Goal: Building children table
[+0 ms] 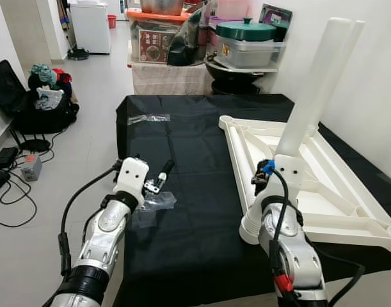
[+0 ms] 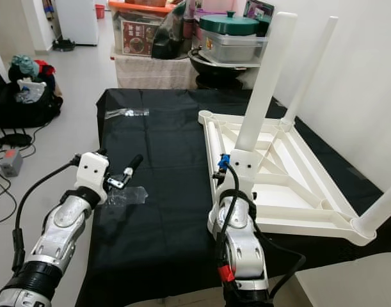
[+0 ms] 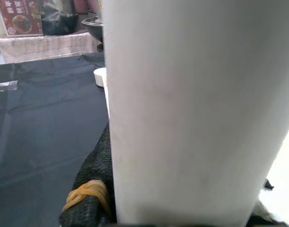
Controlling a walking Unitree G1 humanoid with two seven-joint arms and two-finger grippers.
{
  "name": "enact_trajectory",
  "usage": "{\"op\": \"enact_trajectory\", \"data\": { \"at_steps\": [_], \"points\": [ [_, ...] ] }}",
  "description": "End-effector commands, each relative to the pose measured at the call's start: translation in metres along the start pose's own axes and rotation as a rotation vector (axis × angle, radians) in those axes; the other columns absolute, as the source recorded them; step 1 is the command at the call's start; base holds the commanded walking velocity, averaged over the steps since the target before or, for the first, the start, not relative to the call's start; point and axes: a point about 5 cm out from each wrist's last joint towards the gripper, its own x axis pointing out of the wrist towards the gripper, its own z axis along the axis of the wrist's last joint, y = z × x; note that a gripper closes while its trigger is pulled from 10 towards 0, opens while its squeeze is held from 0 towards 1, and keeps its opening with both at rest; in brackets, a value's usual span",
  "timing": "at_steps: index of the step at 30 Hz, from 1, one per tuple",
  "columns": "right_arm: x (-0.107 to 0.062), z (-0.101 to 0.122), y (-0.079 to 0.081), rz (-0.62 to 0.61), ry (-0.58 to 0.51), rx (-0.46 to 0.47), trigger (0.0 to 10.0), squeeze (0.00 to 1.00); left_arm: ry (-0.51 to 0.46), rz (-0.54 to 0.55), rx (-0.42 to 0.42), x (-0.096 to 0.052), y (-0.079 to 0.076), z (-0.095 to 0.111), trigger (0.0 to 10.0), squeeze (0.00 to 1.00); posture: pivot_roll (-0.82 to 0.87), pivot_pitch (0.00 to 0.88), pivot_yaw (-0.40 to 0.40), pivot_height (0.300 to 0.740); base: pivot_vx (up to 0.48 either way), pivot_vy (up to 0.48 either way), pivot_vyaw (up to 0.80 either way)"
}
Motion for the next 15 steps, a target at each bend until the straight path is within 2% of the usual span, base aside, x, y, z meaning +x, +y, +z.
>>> {"op": "enact_trajectory", "data": {
  "at_steps": [1, 6, 8, 10, 12, 15],
  "points": [
    [0.001, -0.046, -0.034, -0.172, 0.210, -0.064, 10.0, 0.00, 0.004, -0.001, -0.002, 0.000, 0.002, -0.002, 10.0, 0.00, 0.01, 0.000, -0.058, 0.740, 0.000, 0.000, 0.00],
    [0.002, -0.048, -0.048, -0.259, 0.202, -0.053, 10.0, 0.00, 0.006, -0.002, -0.002, 0.000, 0.001, -0.002, 10.0, 0.00, 0.01, 0.000, -0.058, 0.740, 0.000, 0.000, 0.00],
    [0.005, -0.048, -0.069, -0.363, 0.189, -0.017, 10.0, 0.00, 0.006, -0.003, -0.002, 0.000, 0.000, -0.003, 10.0, 0.00, 0.01, 0.000, -0.057, 0.740, 0.000, 0.000, 0.00],
    [0.006, -0.047, -0.075, -0.389, 0.181, -0.006, 10.0, 0.00, 0.006, -0.003, -0.003, 0.000, 0.000, -0.003, 10.0, 0.00, 0.01, 0.000, -0.057, 0.740, 0.000, 0.000, 0.00],
    [0.009, -0.047, -0.076, -0.386, 0.181, 0.003, 10.0, 0.00, 0.007, -0.004, -0.002, 0.000, 0.000, -0.003, 10.0, 0.00, 0.01, 0.000, -0.056, 0.740, 0.000, 0.000, 0.00],
    [0.012, -0.046, -0.070, -0.343, 0.168, 0.039, 10.0, 0.00, 0.007, -0.005, -0.001, 0.000, 0.000, -0.003, 10.0, 0.00, 0.01, 0.000, -0.059, 0.740, 0.000, 0.000, 0.00]
  ]
}}
